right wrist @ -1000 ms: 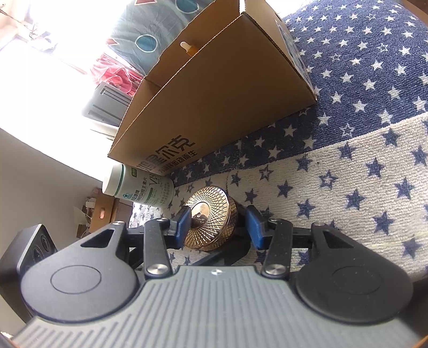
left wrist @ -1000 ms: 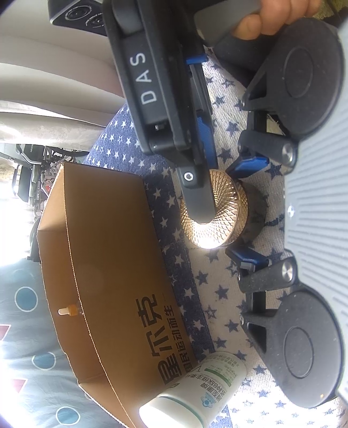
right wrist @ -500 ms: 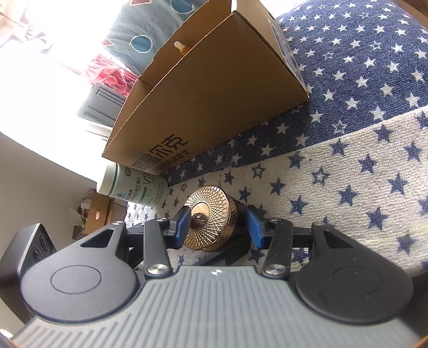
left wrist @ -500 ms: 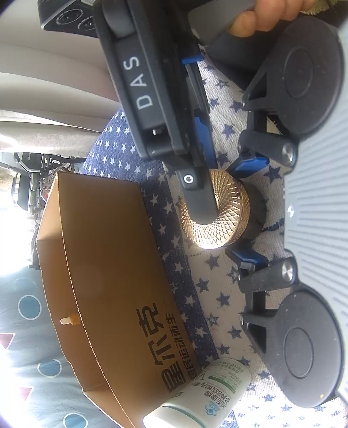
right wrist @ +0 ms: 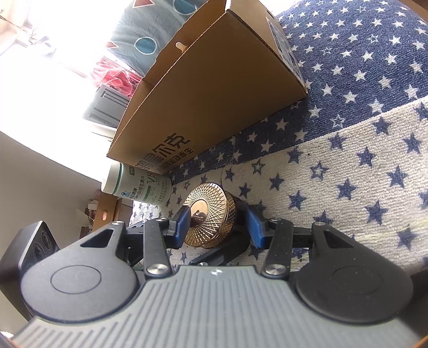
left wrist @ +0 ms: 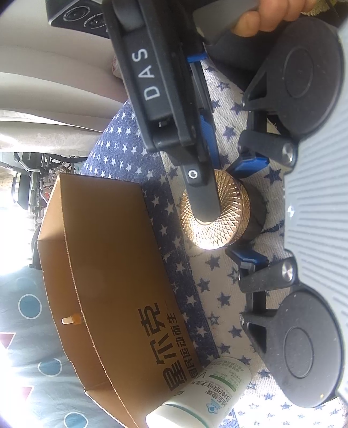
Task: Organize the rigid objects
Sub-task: 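Carry the gold jar into the box and open the right gripper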
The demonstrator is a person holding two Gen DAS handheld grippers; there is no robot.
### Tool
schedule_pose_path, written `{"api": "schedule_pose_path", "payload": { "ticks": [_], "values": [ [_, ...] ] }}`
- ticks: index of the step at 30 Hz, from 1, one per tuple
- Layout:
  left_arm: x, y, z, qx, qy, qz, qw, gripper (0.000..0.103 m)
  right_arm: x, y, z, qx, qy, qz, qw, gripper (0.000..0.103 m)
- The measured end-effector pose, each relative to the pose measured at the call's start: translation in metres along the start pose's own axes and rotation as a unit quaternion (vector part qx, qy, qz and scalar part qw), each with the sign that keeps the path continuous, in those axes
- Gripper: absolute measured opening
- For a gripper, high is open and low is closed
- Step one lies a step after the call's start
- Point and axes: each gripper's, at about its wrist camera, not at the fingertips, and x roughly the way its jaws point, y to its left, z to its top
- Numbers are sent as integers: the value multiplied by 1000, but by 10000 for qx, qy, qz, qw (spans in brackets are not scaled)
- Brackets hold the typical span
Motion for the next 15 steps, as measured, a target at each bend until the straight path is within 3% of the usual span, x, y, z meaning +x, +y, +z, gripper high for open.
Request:
{"api": "schedule_pose_path", "payload": {
  "ticks": [7, 15],
  "values": [
    [-33, 7, 16, -113, -429, 86, 9990, 57, -18, 35, 12, -423, -131, 39, 9990, 46],
    [-79, 36, 81, -249, -1046, 285, 9938, 57, -44, 113, 62, -1487, -594, 240, 9868, 46]
  ]
}}
